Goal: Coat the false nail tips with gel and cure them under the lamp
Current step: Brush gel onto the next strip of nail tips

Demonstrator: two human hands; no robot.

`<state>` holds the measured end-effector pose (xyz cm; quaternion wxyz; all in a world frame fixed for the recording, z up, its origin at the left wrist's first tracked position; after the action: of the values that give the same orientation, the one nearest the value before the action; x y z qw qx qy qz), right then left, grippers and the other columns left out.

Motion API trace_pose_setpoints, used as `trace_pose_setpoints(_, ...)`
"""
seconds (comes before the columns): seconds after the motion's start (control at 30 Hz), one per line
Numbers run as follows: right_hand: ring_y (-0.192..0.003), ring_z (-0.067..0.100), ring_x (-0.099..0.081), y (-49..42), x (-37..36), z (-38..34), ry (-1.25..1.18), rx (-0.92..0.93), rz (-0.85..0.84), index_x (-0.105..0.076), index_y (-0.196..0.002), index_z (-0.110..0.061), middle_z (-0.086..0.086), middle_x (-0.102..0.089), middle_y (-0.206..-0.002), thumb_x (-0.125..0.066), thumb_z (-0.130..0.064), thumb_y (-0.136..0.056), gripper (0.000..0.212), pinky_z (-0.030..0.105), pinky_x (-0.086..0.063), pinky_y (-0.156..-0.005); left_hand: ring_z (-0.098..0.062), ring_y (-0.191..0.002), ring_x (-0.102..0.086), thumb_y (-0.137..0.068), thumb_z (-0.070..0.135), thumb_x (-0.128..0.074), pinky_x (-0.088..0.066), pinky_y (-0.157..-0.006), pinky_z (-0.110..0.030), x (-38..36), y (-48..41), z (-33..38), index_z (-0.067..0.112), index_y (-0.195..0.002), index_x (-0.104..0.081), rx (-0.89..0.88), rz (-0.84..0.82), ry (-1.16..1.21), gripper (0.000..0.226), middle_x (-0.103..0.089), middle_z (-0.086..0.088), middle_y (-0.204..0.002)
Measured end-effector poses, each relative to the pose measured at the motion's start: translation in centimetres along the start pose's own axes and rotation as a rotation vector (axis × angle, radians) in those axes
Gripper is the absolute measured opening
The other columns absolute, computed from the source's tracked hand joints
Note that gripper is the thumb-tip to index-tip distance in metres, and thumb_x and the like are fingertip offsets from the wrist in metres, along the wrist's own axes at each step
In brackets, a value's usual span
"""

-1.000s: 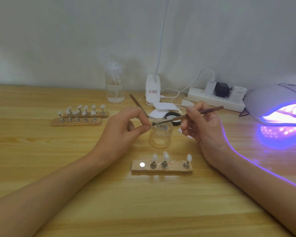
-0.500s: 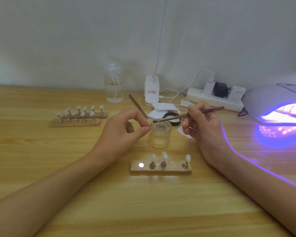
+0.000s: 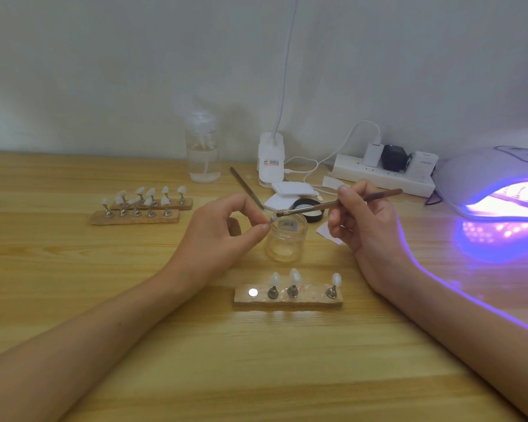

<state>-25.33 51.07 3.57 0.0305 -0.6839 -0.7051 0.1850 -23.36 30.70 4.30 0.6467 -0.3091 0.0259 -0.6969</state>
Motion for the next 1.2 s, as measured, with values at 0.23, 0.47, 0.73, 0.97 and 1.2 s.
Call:
trace_pose_setpoints(0.23,-0.05,0.012,-0.057,0.0,0.4,0.1,0.035,0.0,0.03,-0.051,-0.073,-0.019,0.002,-0.061,-0.058,-0.061,-0.021,-0.095,0.025,0.02,-0.048,-0.05,-0.001,-0.04,-0.039,-0.086,0.01,-0.072,-0.03,-0.046,-0.006,-0.1,0.1,0.4,0.018,-0.078,-0.061,-0.038,0.0,-0.027,0.016,-0.054,0.031,-0.053)
trace_pose_setpoints(0.47,-0.051,0.014,-0.058,0.0,0.1,0.2,0.033,0.002,0.005,-0.051,-0.074,-0.018,0.004,-0.062,-0.058,-0.064,-0.024,-0.092,0.023,0.022,-0.049,-0.052,0.0,-0.04,-0.039,-0.086,0.011,-0.072,-0.03,-0.046,-0.005,-0.2,0.1,0.7,0.021,-0.077,-0.061,-0.066,-0.001,-0.035,0.017,-0.056,0.031,-0.056)
trace_pose_setpoints(0.73,-0.05,0.014,-0.056,0.0,0.0,0.2,0.041,-0.004,0.003,-0.05,-0.075,-0.017,0.004,-0.061,-0.058,-0.064,-0.024,-0.092,0.024,0.021,-0.048,-0.051,-0.001,-0.042,-0.04,-0.086,0.012,-0.072,-0.03,-0.047,-0.006,-0.1,0.1,0.8,0.018,-0.078,-0.062,-0.069,0.001,-0.03,0.015,-0.056,0.03,-0.057)
trace_pose_setpoints(0.97,-0.052,0.013,-0.058,0.1,-0.4,0.0,0.004,0.002,-0.027,-0.052,-0.075,-0.019,0.003,-0.061,-0.058,-0.065,-0.03,-0.087,0.021,0.021,-0.049,-0.053,0.0,-0.041,-0.039,-0.087,0.011,-0.072,-0.029,-0.047,-0.005,-0.1,0.2,1.0,0.016,-0.079,-0.062,-0.08,0.001,-0.047,0.014,-0.055,0.031,-0.055)
trace_pose_setpoints(1.2,-0.051,0.012,-0.057,0.0,-0.2,-0.2,-0.03,0.015,-0.015,-0.051,-0.074,-0.019,0.002,-0.06,-0.057,-0.066,-0.03,-0.086,0.022,0.021,-0.048,-0.052,-0.001,-0.043,-0.04,-0.086,0.011,-0.073,-0.031,-0.048,-0.006,0.0,0.3,1.0,0.016,-0.079,-0.063,-0.086,0.002,-0.038,0.013,-0.057,0.029,-0.06)
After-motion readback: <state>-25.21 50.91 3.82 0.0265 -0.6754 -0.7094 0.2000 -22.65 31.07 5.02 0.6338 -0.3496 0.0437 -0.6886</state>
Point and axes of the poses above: each hand's wrist, its own y-axis away from the middle knuckle, its own x-axis out of the back of the hand, z = x × y, the point moved 10 cm from there along -y, towards the middle knuckle
